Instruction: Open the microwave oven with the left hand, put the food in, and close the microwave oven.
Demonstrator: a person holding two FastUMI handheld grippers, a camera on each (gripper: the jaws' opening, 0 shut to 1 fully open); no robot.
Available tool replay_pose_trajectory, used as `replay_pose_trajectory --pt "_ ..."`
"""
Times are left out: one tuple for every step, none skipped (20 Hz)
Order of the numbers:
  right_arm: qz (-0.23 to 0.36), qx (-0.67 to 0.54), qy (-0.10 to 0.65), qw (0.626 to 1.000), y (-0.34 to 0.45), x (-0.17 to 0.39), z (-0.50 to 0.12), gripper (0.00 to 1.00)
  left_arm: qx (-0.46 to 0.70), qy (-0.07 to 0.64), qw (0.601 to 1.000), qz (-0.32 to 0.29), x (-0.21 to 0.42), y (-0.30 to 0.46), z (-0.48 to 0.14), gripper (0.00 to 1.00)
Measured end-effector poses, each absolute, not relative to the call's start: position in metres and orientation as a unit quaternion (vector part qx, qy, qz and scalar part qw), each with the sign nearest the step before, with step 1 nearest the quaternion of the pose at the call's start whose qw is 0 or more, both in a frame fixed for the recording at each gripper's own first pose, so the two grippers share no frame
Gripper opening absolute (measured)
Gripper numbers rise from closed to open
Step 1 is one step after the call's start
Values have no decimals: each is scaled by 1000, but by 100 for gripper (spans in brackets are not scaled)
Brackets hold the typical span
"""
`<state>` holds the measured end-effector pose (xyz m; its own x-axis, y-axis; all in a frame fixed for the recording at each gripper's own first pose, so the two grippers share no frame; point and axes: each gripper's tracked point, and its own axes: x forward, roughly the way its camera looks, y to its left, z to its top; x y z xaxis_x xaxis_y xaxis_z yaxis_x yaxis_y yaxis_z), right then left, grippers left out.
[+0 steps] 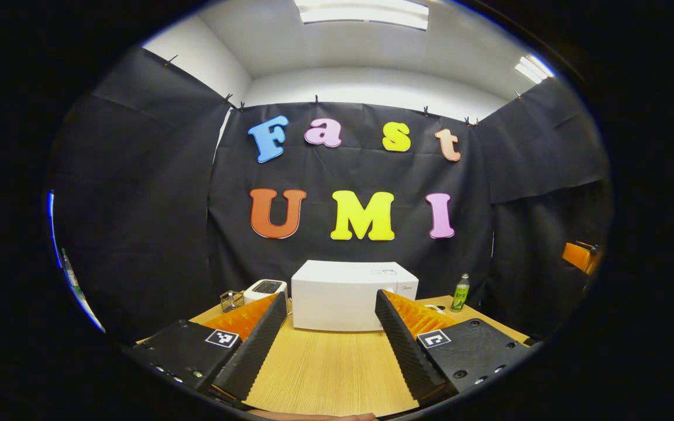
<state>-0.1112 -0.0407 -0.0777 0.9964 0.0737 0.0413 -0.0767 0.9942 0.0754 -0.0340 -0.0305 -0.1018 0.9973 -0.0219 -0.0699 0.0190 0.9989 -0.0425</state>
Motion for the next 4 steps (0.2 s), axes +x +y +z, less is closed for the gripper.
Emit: replay_pose_trajectory --pt "38 38 -19 998 -40 -111 -77 92 -19 36 999 -11 -33 -32 -103 95" --pt "37 37 -18 998 -40 -110 -77 92 -19 37 999 -12 -34 -32 -102 95" --pt "37 36 -19 998 -40 -110 -77 100 -18 37 999 -12 -34 -32 -102 95" --pt "38 36 -18 998 -39 -109 -76 92 -18 37 999 -12 -34 -32 -103 95"
